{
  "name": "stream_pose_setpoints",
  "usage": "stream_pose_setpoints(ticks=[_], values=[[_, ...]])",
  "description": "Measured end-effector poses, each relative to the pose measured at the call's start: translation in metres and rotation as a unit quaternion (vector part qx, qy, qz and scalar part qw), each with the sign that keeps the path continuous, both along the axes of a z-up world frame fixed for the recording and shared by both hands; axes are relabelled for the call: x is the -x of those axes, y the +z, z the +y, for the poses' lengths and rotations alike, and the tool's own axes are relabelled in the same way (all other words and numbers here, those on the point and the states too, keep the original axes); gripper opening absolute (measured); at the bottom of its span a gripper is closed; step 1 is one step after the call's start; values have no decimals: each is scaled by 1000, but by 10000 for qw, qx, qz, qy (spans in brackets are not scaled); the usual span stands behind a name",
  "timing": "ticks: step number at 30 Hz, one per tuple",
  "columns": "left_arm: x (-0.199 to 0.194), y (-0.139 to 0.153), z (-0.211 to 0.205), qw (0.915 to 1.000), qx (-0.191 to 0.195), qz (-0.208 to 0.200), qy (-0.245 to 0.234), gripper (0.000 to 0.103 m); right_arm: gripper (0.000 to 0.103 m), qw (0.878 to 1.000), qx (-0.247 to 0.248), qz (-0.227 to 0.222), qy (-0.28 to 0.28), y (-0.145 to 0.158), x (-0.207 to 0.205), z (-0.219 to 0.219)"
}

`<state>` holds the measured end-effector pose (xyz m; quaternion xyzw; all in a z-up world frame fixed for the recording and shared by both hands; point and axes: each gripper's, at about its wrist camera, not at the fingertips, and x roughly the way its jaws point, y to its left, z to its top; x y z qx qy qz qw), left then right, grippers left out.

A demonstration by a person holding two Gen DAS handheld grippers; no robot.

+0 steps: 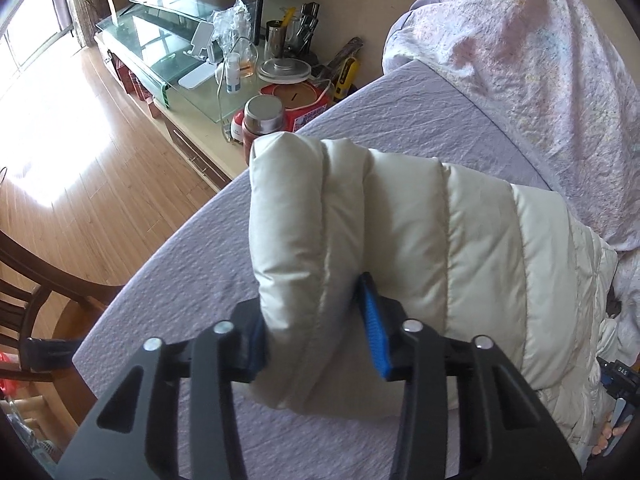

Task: Fold large clothes
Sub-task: 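Grasp the other sleeve cuff with the left gripper and fold it inward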

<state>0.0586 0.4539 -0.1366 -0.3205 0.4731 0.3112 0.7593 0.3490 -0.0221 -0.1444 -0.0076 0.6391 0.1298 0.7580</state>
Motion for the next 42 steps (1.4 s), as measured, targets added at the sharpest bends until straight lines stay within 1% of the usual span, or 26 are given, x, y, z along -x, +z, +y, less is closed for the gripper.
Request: stream_pose_setpoints(ticks=[4, 9, 12, 17, 23, 27, 29, 31, 34, 37, 39, 42], values=[[0, 1, -1, 10000, 41, -56, 48, 27, 54, 10000, -21, -14, -13, 0, 0, 0], [-5, 5, -5, 10000, -25, -28, 36, 15, 55, 10000, -92, -20, -14, 0, 1, -1], [-10, 9, -8, 9999, -107, 41, -21, 12, 56, 9999, -147, -8, -10, 0, 1, -4], [-19, 23, -14, 9997, -204, 13, -94, 11, 57, 9996, -276, -21, -33, 1, 1, -8], [-45, 59, -33, 9978, -449, -212, -431, 11, 59, 9990, -435, -61, -16, 3, 6, -17], [-77, 83, -63, 9945, -559, -380, -806, 11, 60, 9982, -599, -52, -8, 7, 12, -26], [-91, 93, -78, 9924, -581, -461, -982, 11, 63, 9977, -673, -79, 18, 11, 17, -32], [-107, 104, -98, 9889, -616, -581, -1223, 11, 69, 9974, -708, -109, 40, 14, 22, -38], [-129, 117, -132, 9823, -613, -773, -1593, 11, 72, 9971, -732, -201, 77, 21, 30, -50], [-151, 123, -170, 9749, -616, -866, -1955, 11, 72, 9963, -818, -255, 75, 26, 39, -63], [-167, 122, -199, 9701, -588, -854, -2195, 11, 72, 9957, -879, -275, 56, 28, 43, -73], [-181, 119, -236, 9633, -576, -847, -2480, 11, 72, 9953, -915, -320, 16, 31, 48, -88]])
